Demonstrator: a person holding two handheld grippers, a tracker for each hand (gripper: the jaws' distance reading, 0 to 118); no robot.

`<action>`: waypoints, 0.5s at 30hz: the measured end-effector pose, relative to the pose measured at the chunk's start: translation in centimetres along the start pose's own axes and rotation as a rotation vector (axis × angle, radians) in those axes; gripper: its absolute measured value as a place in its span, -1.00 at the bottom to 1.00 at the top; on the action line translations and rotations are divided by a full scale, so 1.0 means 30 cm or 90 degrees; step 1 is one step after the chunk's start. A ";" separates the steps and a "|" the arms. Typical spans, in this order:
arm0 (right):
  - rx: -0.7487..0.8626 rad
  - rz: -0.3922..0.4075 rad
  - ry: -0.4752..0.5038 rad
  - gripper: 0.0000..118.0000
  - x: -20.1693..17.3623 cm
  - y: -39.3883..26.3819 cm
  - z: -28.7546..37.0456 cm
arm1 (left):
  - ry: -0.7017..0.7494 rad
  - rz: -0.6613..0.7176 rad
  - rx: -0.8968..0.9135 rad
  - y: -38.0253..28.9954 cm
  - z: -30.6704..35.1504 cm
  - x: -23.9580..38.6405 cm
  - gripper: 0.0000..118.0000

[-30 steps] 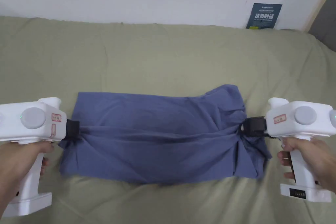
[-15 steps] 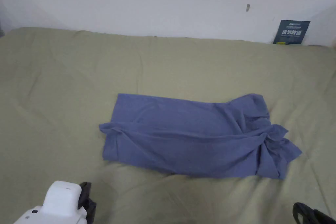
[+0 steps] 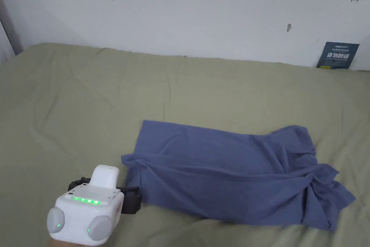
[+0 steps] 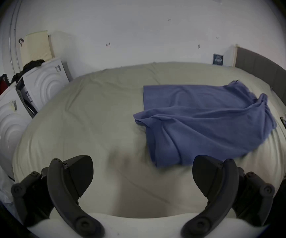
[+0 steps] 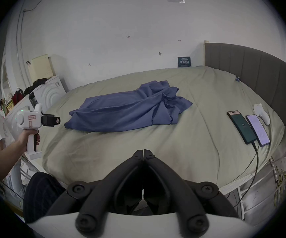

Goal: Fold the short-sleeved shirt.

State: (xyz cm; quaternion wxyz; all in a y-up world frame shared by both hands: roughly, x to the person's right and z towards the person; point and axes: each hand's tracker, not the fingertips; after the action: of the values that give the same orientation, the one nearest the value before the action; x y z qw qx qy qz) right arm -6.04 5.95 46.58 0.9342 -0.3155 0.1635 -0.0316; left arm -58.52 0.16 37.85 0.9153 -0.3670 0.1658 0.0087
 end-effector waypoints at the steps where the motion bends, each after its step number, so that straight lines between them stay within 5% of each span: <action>1: -0.002 -0.004 -0.001 -1.00 0.009 0.004 -0.004 | -0.011 0.008 -0.016 0.003 0.017 0.007 0.95; 6: -0.009 -0.009 -0.014 -1.00 0.014 0.032 -0.040 | -0.024 -0.022 -0.063 0.034 -0.055 0.083 0.73; 9: -0.020 -0.014 -0.013 -1.00 0.017 0.048 -0.072 | -0.038 -0.063 -0.080 -0.002 -0.126 0.108 0.18; 11: -0.026 -0.009 -0.013 -1.00 0.014 0.057 -0.099 | -0.068 -0.026 -0.065 0.002 -0.130 0.088 -0.80; 15: -0.038 0.017 -0.011 -1.00 0.004 0.130 -0.159 | -0.096 0.019 -0.085 0.011 -0.097 0.069 -0.97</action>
State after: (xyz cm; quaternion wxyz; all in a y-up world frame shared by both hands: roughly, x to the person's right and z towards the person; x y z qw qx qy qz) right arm -7.66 6.28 40.64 0.9260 -0.3415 0.1606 -0.0114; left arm -57.46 -1.78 35.03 0.8984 -0.4230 0.1007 0.0608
